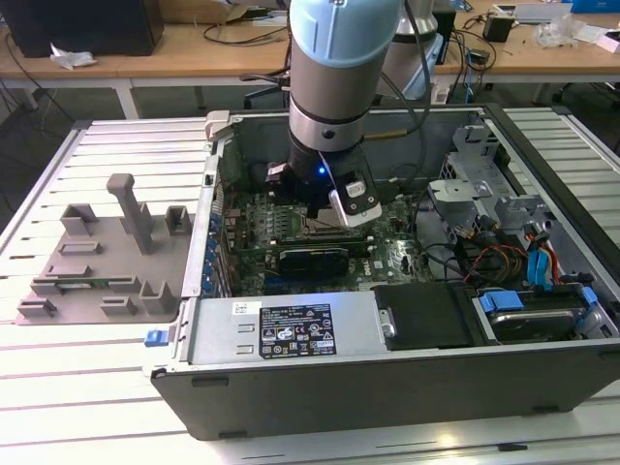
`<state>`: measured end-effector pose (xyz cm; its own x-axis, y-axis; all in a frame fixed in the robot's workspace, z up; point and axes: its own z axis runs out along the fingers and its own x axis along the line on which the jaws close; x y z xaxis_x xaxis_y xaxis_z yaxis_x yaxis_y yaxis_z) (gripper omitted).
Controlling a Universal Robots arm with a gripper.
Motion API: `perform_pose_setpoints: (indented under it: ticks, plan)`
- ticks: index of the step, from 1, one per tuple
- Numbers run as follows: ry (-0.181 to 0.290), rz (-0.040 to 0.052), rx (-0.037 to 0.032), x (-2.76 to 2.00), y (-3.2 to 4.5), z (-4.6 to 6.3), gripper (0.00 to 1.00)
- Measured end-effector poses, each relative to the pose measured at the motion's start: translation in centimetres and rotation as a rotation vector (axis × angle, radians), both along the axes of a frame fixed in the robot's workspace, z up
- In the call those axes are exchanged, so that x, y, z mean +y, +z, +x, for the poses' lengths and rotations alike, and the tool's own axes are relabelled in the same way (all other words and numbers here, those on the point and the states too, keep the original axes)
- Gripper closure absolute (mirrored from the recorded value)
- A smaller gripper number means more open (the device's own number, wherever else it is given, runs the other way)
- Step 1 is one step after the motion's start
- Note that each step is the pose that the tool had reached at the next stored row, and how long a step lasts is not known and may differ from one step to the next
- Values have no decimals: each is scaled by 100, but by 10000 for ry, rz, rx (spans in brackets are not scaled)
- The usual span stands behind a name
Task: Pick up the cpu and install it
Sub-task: 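Install the second cpu locking lever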
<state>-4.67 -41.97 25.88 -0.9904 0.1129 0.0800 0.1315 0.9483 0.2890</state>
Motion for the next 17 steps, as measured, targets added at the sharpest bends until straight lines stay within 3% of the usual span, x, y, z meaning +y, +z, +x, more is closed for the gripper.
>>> perform_pose_setpoints:
  ticks: [2, 3, 4, 6, 9, 13, 17]
  plan:
    - [-13, -186, 39, 41, -22, 14, 89]
    - [-14, -237, 43, 63, -29, 18, 89]
    - [-13, -251, 43, 112, -35, 21, 89]
    - [-13, -249, 43, 147, -41, 22, 89]
    - [-11, -279, 79, 159, -73, 41, 89]
    - [-11, -314, 224, 166, -126, 116, 89]
    - [-9, -316, 291, 170, -216, 124, 89]
